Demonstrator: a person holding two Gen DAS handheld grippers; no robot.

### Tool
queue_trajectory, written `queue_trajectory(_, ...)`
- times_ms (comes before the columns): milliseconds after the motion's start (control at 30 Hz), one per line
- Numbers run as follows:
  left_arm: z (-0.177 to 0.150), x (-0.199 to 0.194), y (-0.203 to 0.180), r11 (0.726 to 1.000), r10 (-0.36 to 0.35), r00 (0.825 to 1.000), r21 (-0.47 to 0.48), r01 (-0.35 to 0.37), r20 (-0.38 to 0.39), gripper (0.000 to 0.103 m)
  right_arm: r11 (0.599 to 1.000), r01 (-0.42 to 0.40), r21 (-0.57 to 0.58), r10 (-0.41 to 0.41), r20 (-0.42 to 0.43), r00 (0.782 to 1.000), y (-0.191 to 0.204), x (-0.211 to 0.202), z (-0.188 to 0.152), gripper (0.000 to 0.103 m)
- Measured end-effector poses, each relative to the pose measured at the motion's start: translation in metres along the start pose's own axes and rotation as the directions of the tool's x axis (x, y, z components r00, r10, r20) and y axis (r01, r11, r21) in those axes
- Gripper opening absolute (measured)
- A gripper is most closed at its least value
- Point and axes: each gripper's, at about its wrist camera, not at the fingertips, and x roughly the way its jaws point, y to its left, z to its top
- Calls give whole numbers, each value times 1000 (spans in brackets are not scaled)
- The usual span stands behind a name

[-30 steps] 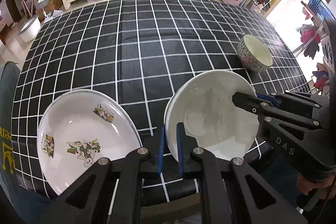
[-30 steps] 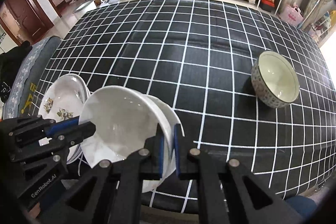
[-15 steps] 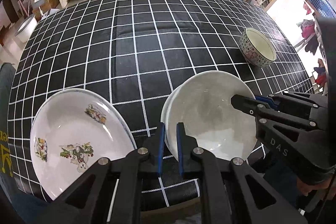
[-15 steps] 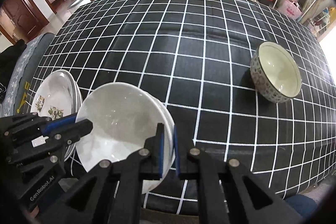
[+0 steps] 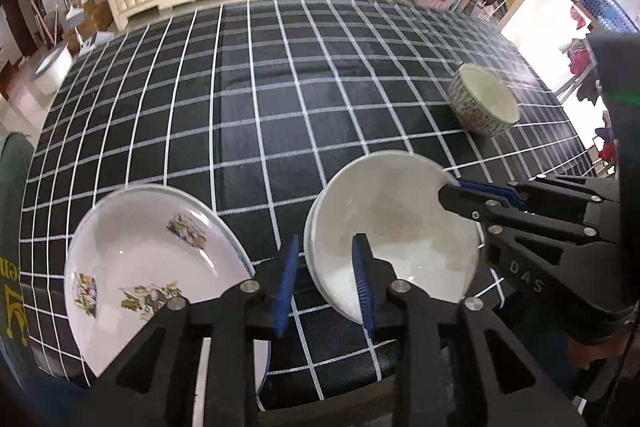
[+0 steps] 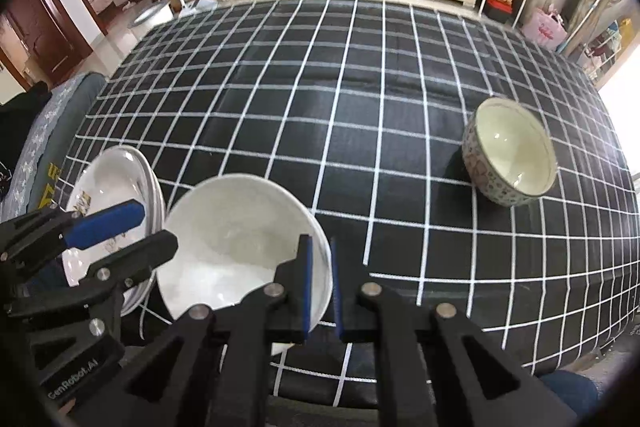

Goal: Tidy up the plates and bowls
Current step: 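Lower the cream bowl into the white bowl and open the left gripper, then move the left gripper to the small speckled bowl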

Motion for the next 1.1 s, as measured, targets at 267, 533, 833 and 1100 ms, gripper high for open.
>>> queue_trajectory(267, 9, -39, -3, 1000, -8, 992, 12, 6, 129, 47, 999, 39, 23, -42, 167, 985, -7, -60, 0, 42)
queue_trajectory(533, 16, -83, -11, 1000, -6, 963, 19, 1, 269, 68, 997, 56, 47, -68, 330, 942, -10, -116, -1, 67)
queue_trajectory(833, 22, -132, -20, 999, 14, 909, 20, -25, 416, 77, 996, 65, 62, -86, 422, 903, -11, -157, 0, 93)
queue_trajectory(1100, 34, -156, -29, 999, 7, 881, 33, -26, 473, 79, 993, 98, 61, -115, 458, 882, -24, -178, -1, 103)
